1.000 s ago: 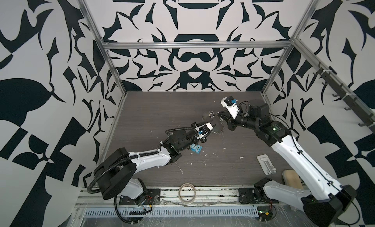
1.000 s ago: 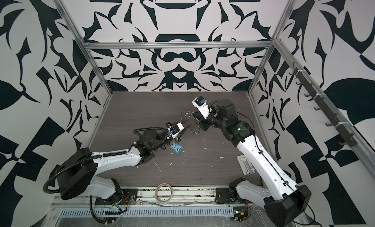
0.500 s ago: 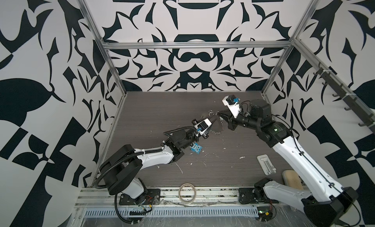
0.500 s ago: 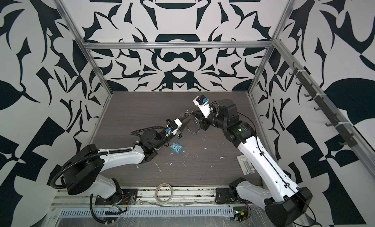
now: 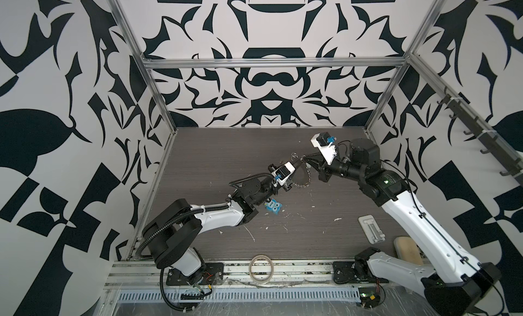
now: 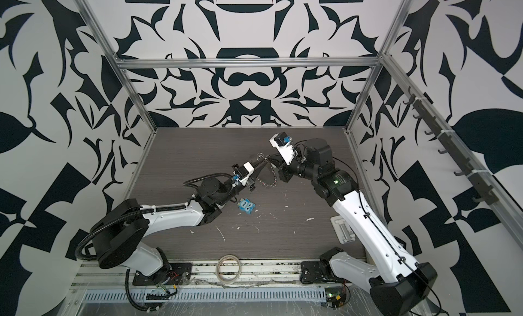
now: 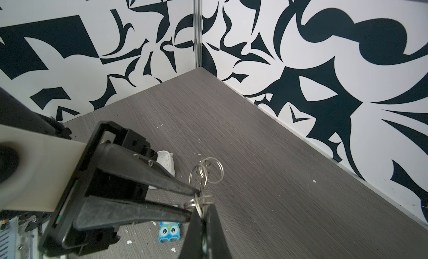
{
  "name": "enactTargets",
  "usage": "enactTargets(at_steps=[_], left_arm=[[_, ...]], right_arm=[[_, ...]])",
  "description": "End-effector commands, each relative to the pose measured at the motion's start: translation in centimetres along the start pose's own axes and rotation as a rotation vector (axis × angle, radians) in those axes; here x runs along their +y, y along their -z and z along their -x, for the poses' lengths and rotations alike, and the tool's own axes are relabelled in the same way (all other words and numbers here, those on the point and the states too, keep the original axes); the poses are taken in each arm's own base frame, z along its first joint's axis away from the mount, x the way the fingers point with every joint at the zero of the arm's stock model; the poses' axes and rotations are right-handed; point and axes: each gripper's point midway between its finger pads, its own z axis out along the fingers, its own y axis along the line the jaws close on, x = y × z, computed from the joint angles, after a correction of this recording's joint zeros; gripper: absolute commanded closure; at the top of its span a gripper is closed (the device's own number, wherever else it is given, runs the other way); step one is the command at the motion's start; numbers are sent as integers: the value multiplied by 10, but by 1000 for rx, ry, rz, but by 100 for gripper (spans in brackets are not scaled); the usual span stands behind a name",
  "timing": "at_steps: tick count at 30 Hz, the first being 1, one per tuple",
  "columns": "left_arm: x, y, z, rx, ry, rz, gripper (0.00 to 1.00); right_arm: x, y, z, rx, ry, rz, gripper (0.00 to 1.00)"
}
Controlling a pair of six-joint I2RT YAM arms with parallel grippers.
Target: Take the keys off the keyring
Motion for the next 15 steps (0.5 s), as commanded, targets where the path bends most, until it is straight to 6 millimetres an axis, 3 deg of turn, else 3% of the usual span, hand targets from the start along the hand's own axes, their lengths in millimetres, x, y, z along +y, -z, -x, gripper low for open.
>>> enactTargets(at_steps=[1,9,15], left_arm=[[10,-7,13,-46,15,29,86],[9,-9,13,-30,37,16,100],[11,-10,13,45,49,-2,100]], right_arm=[[5,12,29,-100,33,10,100],[5,12,27,-95,38,8,100],[-6,9,13,-13,62,-49,100]])
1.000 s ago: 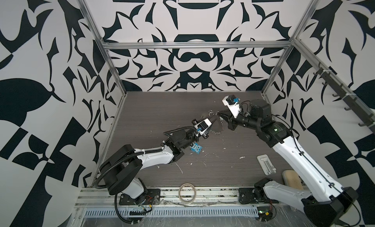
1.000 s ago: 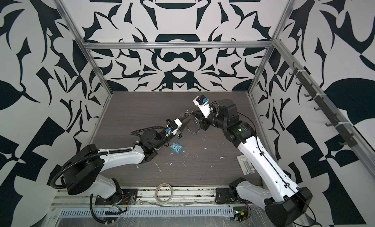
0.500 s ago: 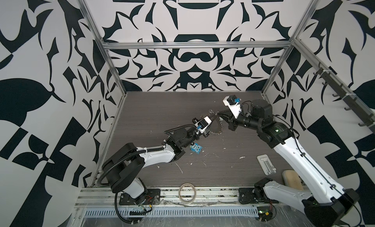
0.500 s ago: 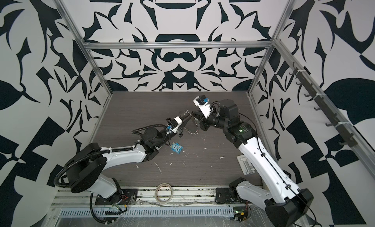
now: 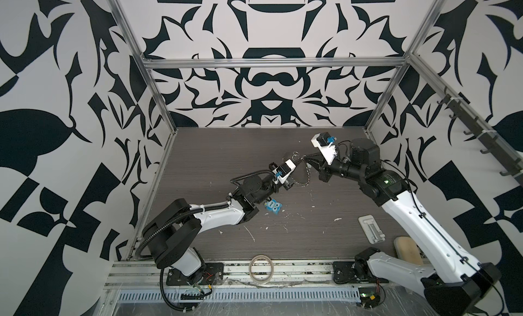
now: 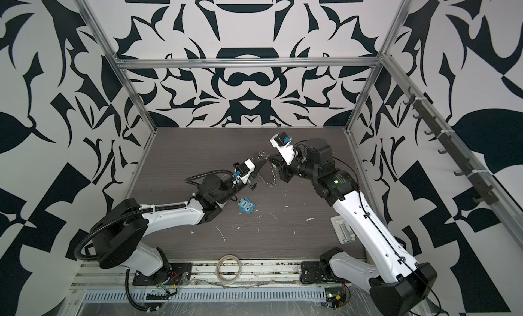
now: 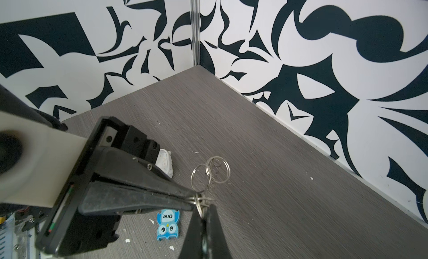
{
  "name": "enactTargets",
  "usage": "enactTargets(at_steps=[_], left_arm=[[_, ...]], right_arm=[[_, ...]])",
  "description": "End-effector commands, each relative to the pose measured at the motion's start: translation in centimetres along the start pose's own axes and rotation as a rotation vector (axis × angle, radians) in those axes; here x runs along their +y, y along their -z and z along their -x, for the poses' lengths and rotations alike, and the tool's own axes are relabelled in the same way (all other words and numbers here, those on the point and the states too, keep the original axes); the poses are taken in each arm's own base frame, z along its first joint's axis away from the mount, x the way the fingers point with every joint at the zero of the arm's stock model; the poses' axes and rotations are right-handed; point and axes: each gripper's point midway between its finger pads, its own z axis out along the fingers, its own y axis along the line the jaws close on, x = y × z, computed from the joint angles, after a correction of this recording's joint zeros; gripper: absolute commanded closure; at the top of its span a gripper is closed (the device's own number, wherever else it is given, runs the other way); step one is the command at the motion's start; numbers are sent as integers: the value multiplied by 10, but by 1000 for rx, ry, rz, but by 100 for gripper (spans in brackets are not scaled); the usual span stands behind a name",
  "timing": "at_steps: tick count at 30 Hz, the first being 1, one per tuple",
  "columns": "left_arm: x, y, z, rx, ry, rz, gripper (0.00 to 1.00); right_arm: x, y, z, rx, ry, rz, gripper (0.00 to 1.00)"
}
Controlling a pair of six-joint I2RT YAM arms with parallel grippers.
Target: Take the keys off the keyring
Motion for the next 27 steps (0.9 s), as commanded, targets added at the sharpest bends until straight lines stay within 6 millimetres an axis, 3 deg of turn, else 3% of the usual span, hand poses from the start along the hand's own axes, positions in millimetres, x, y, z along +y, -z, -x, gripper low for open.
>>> enactTargets(at_steps=[1,6,14,18,22,27], left_arm=[[9,-6,18,27,15,0,100],[9,-11,16,155,11,-39,100],[9,-21,15,234,14,-71,100],[7,-24,15,242,21,-85,100],[6,-25,21,236,36,-103,100],[7,-20,24,212,46,-114,100]], right_arm=[[-4,7,14,-17,63,-37,100],[-9,2,-6,87,125,-77,100],[2,-14,-24,191,202,-67,100],[6,-13,-18,148,212,-57,100],[5,-19,-29,216,217,-43,100],[9,-7,3,82,197,-31,100]])
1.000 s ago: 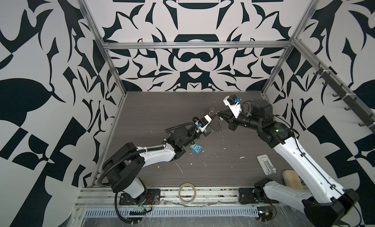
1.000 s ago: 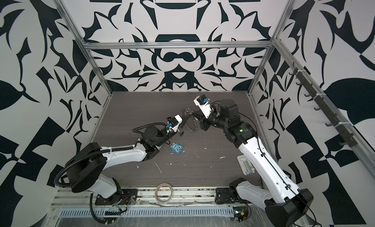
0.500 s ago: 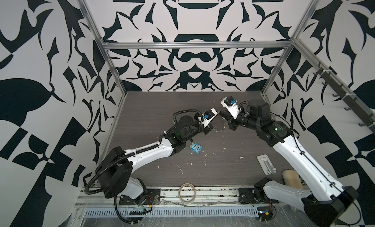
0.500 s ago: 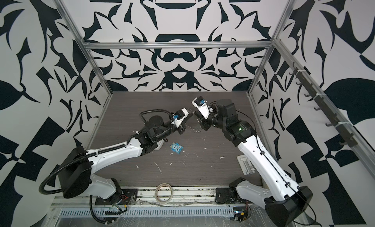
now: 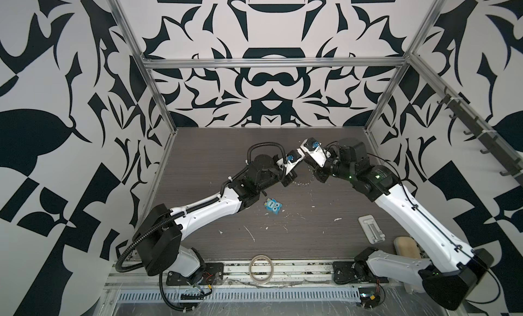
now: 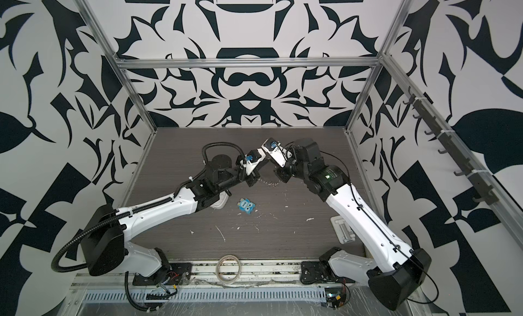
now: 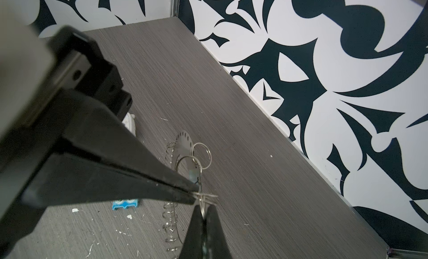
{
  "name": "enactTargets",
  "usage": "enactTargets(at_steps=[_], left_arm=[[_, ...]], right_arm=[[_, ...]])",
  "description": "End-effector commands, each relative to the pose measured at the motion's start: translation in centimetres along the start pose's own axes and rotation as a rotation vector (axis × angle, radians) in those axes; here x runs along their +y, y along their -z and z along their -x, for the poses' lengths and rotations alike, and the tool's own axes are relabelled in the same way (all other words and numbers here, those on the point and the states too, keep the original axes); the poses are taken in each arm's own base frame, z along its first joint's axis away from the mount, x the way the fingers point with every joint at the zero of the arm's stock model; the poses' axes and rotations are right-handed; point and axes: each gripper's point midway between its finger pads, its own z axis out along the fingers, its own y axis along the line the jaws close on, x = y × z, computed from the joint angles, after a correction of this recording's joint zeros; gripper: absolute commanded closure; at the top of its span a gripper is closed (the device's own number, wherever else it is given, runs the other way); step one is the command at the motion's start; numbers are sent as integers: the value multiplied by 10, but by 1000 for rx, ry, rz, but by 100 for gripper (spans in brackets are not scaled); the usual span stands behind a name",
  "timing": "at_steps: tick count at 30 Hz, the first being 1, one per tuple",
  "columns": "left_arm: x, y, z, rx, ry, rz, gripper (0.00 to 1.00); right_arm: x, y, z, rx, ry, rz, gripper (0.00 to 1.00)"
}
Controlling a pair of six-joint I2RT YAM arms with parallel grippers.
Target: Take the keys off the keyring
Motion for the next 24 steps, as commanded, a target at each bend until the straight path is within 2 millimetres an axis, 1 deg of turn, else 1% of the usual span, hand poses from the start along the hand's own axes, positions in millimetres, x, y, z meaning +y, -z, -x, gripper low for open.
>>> enactTargets(at_steps=[1,3,4,6,12,15,18,21,24], left_arm=[[9,12,42,-157,0,13,100],[10,15,40,-178,6,15,99],[10,16,40,-187,5,19,94],[9,17,40,-190,6,18,89],[10,26,35,-204,-7,39,76],[10,29,32,-208,-10,48,71],[8,32,28,-204,-15,50,68],[6,35,21,-207,-26,49,68],[5,37,18,-227,-35,55,70]], right_arm=[[13,17,30,-106,-4,87,100],[10,18,33,-109,-15,92,100],[9,18,33,-112,-19,92,100],[6,19,33,-112,-24,79,100],[2,21,40,-137,-42,81,100],[1,21,42,-140,-46,84,100],[1,21,42,-142,-49,84,100],[1,24,47,-155,-51,88,100],[1,25,47,-157,-57,90,100]])
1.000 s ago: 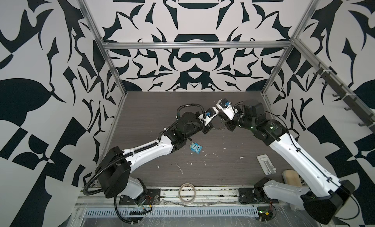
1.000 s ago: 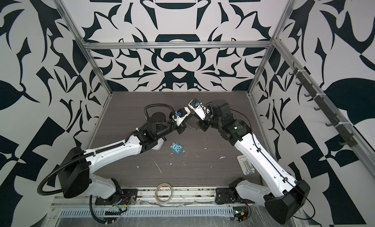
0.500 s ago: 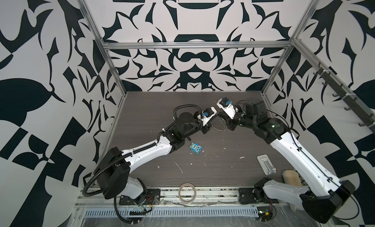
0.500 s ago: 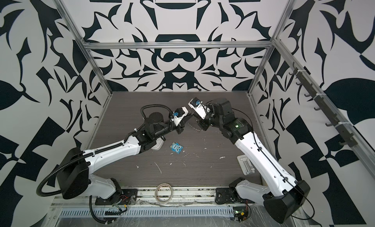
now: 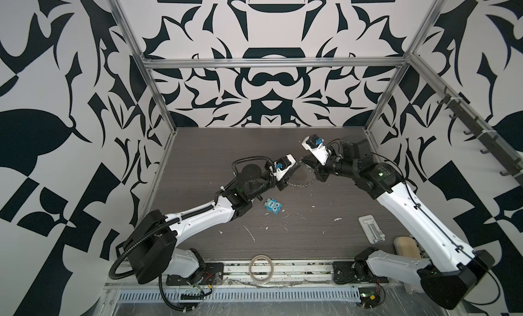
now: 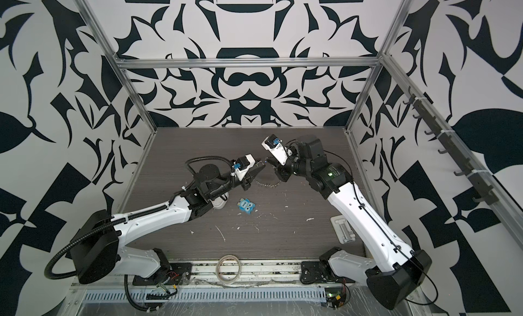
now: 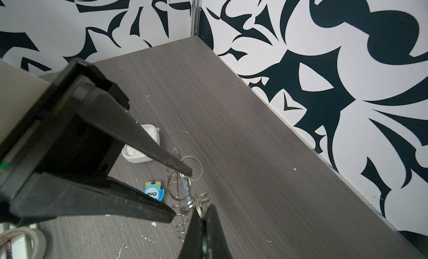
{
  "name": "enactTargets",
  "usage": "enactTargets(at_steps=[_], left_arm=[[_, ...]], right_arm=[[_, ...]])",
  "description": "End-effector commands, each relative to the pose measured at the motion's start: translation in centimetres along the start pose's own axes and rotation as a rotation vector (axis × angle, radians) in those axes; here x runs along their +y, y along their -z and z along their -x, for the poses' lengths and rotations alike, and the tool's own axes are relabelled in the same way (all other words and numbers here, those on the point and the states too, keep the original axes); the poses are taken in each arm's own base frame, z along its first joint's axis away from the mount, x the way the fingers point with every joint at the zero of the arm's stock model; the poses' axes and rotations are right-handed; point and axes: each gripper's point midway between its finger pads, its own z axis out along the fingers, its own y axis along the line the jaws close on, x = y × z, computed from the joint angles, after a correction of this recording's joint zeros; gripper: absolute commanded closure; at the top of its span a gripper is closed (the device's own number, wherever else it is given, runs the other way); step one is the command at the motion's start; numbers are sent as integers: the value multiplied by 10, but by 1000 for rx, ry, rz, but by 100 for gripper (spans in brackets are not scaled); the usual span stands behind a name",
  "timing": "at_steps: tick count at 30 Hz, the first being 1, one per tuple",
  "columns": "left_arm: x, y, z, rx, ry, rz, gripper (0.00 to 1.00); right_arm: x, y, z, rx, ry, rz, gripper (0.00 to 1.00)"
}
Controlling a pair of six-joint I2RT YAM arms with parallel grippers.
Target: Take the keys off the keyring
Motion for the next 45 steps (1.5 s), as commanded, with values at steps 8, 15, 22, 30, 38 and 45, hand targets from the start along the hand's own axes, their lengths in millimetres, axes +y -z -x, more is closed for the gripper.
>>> enactTargets(at_steps=[8,15,22,30,38,45], left_arm=[[4,1,18,-123,-43,66,75],[-9,0,26,-146,-69,51,73],[-11,0,21,-172,-27,102,73],[-1,-7,16,-213,27,160,71],[9,-9,18,-235,55,172,77],[8,-14,16,-231,85,148,82]], right_arm=[[-4,20,37,-114,-5,-20,100],[-15,20,39,-118,-30,-78,100],[-18,21,41,-130,-44,-97,100],[-16,23,42,-137,-49,-87,100],[-13,22,43,-142,-56,-69,100],[-11,24,42,-146,-65,-60,100]])
